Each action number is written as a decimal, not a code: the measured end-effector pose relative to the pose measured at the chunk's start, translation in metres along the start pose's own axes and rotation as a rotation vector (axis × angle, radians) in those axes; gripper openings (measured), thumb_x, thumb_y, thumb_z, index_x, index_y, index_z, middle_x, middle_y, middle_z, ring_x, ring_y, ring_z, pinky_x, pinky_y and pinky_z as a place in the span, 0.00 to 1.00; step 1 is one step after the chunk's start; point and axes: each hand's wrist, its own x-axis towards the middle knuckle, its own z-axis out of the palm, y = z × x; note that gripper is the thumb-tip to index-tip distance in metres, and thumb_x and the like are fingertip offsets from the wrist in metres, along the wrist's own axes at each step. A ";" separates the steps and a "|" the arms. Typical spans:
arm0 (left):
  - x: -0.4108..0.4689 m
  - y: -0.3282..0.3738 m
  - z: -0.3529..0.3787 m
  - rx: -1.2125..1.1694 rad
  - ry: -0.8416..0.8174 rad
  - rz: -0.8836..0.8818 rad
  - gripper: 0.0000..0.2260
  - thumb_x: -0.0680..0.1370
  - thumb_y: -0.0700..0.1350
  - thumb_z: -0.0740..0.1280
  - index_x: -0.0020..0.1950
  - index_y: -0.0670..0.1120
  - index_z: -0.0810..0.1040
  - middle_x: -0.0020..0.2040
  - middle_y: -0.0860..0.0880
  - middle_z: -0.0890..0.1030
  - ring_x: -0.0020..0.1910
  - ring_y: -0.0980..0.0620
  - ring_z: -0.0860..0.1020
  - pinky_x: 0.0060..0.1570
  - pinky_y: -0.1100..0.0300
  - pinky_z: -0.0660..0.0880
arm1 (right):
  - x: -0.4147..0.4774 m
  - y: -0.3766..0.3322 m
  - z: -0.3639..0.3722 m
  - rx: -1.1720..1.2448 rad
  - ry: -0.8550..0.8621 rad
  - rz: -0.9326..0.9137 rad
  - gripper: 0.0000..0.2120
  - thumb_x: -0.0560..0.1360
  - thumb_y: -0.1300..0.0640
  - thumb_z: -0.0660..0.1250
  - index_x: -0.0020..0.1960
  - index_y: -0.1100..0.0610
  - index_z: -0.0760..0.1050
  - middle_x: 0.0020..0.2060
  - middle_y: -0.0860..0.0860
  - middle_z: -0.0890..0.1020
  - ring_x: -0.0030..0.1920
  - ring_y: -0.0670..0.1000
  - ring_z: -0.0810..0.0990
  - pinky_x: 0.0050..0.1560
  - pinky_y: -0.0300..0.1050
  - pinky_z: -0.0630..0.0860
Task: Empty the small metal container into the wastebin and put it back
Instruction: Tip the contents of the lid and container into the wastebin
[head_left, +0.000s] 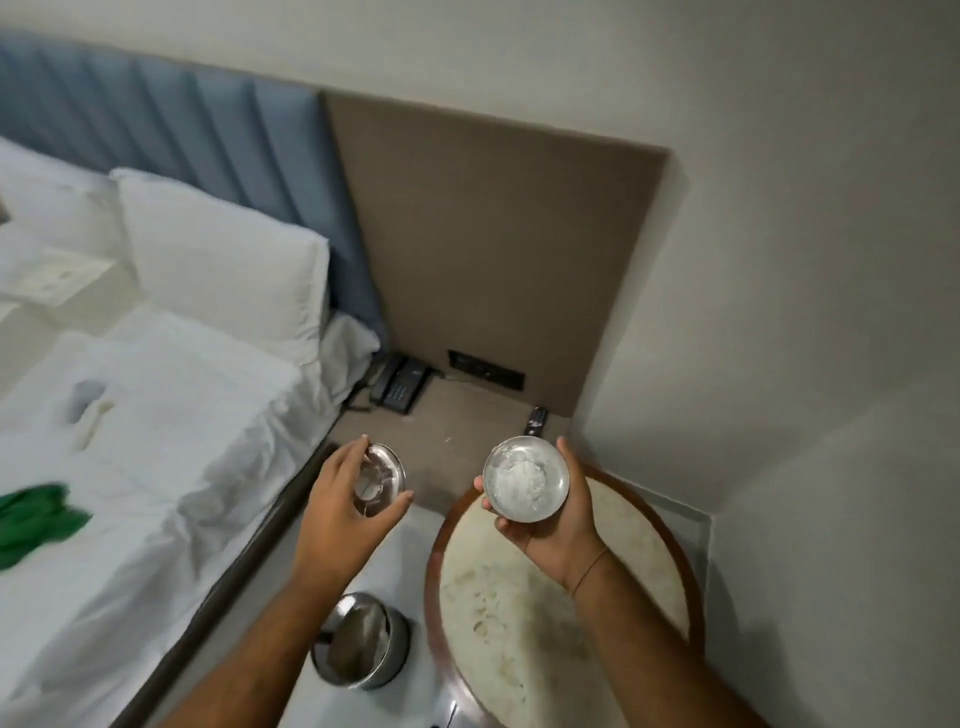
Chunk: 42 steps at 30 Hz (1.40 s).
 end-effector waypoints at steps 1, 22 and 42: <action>-0.008 -0.017 -0.004 0.018 0.025 -0.049 0.41 0.72 0.58 0.81 0.82 0.53 0.68 0.77 0.54 0.71 0.74 0.58 0.71 0.72 0.59 0.68 | 0.011 0.011 0.007 -0.021 0.004 0.035 0.39 0.75 0.27 0.68 0.64 0.62 0.86 0.56 0.69 0.87 0.45 0.63 0.88 0.36 0.49 0.83; -0.241 -0.377 0.102 -0.116 0.324 -0.893 0.43 0.75 0.58 0.79 0.85 0.52 0.63 0.80 0.50 0.68 0.79 0.46 0.69 0.75 0.45 0.74 | 0.251 0.358 -0.067 -0.914 0.126 0.339 0.30 0.80 0.32 0.68 0.73 0.52 0.81 0.65 0.57 0.88 0.67 0.56 0.86 0.72 0.60 0.80; -0.251 -0.444 0.146 -0.159 0.382 -0.989 0.43 0.76 0.60 0.78 0.86 0.53 0.61 0.81 0.49 0.66 0.81 0.46 0.66 0.76 0.48 0.73 | 0.336 0.443 -0.127 -1.841 0.087 0.039 0.42 0.70 0.36 0.80 0.78 0.51 0.73 0.71 0.56 0.80 0.70 0.59 0.80 0.71 0.51 0.76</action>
